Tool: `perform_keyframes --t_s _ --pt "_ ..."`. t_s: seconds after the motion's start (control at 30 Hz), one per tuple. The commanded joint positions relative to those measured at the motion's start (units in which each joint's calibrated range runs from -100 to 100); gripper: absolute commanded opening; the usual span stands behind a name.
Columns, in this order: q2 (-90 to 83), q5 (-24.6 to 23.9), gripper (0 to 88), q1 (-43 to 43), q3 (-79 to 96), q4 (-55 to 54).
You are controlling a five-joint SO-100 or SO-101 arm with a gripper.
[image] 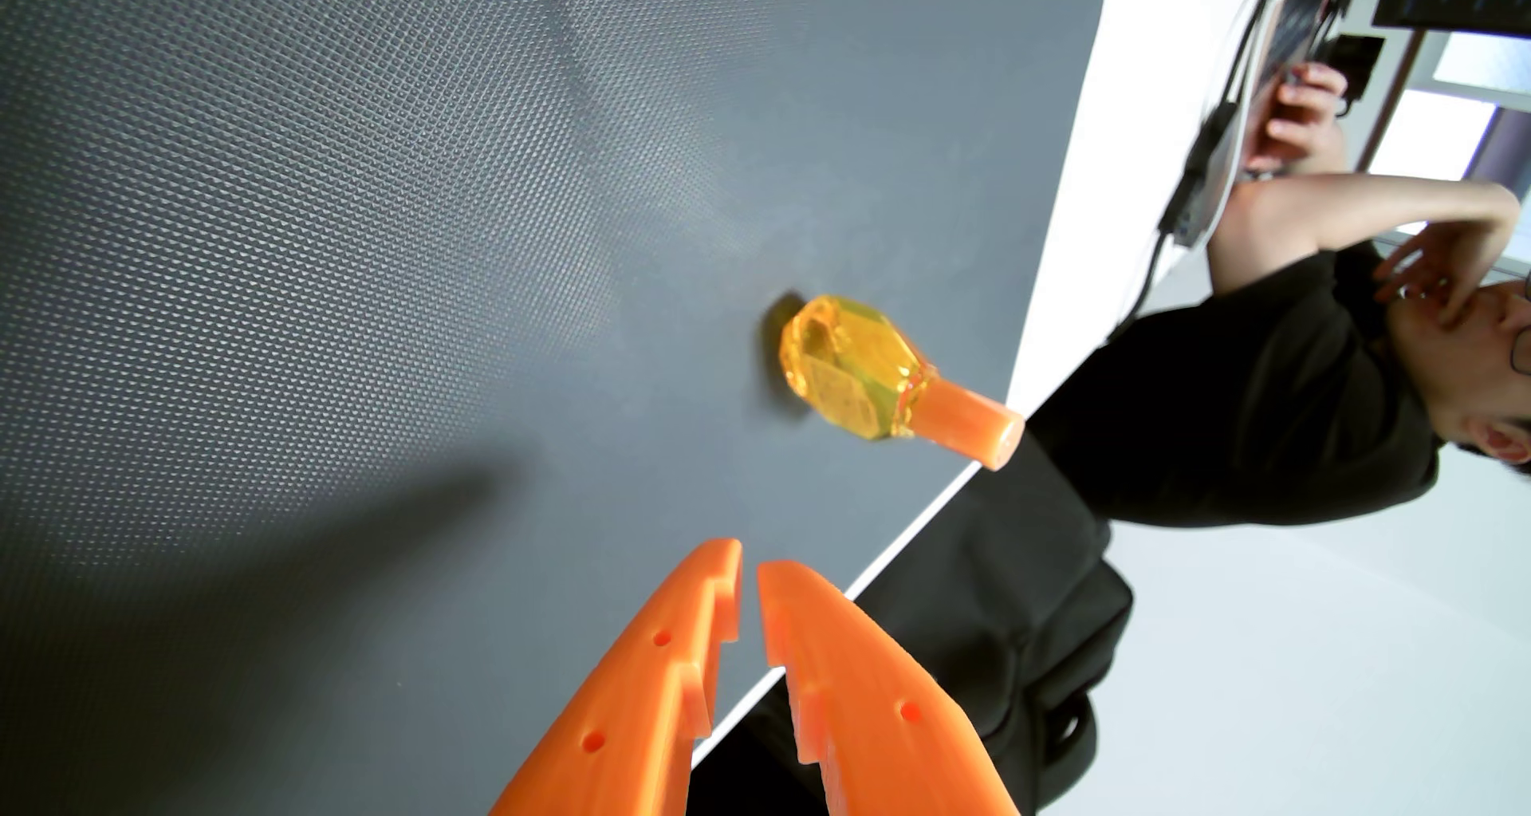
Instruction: Grab the eyedrops
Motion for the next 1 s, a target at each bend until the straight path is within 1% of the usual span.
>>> perform_keyframes --t_s 0.0,0.57,0.67,0.77,0.97 --pt "-0.34 0.10 0.9 0.30 -0.25 0.01" --pt "-0.34 0.00 0.9 0.72 -0.07 -0.60" --pt "-0.34 0.05 0.9 0.05 -3.31 -1.55" --pt "-0.25 0.99 0.9 0.22 -7.91 1.48" --pt "0.68 4.55 1.0 0.63 -14.84 6.76"
